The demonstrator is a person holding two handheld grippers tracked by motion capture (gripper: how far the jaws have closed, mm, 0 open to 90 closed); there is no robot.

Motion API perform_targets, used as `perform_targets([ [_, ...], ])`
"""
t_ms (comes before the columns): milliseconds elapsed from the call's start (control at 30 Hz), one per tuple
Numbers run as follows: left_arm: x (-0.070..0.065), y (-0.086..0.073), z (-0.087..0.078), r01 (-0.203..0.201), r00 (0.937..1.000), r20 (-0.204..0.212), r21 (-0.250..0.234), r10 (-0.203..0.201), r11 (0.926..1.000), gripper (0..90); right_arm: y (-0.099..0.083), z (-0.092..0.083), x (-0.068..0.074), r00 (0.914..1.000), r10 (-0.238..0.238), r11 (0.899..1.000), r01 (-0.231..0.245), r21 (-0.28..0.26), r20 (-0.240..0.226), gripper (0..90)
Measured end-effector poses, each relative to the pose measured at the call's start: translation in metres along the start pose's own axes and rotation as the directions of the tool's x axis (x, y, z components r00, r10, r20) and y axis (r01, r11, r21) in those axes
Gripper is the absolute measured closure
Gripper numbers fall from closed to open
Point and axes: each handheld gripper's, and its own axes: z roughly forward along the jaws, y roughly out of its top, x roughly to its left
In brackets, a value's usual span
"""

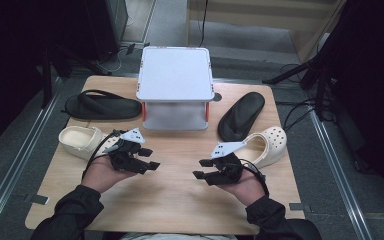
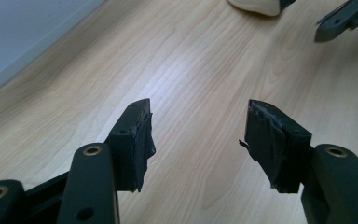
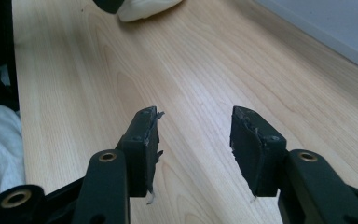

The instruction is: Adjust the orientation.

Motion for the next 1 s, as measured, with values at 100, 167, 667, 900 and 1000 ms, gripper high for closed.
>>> perform_targets([
  [100, 0.0, 0.0, -0.004, -0.001, 0.9999, -0.016, -0.005, 0.001, 1.0, 45.9, 0.001, -0.001, -0.001, 1.0, -0.001, 1.0, 0.002, -0.006, 0.006, 51.9],
  [167, 0.002, -0.001, -0.008, 0.006, 0.9998, -0.021, -0.009, -0.006, 0.9999, 47.4, 0.001, -0.001, -0.002, 1.0, -0.003, 1.0, 0.003, -0.002, 0.008, 51.2],
  [667, 0.014, -0.012, -0.027, 0.09, 0.9954, -0.032, 0.009, -0.09, 0.9959, 47.6, 0.008, 0.008, -0.001, 0.9988, -0.046, 0.999, 0.046, 0.027, 0.015, 46.0],
  [900, 0.019, -0.018, -0.04, 0.12, 0.9917, -0.047, 0.009, -0.119, 0.9927, 49.4, 0.01, 0.011, 0.001, 0.9985, -0.054, 0.998, 0.054, 0.041, 0.0, 46.1],
  [1000, 0.021, -0.021, -0.045, 0.126, 0.99, -0.065, 0.005, -0.125, 0.9921, 49.6, 0.011, 0.013, 0.001, 0.9981, -0.061, 0.997, 0.061, 0.04, -0.005, 46.1],
])
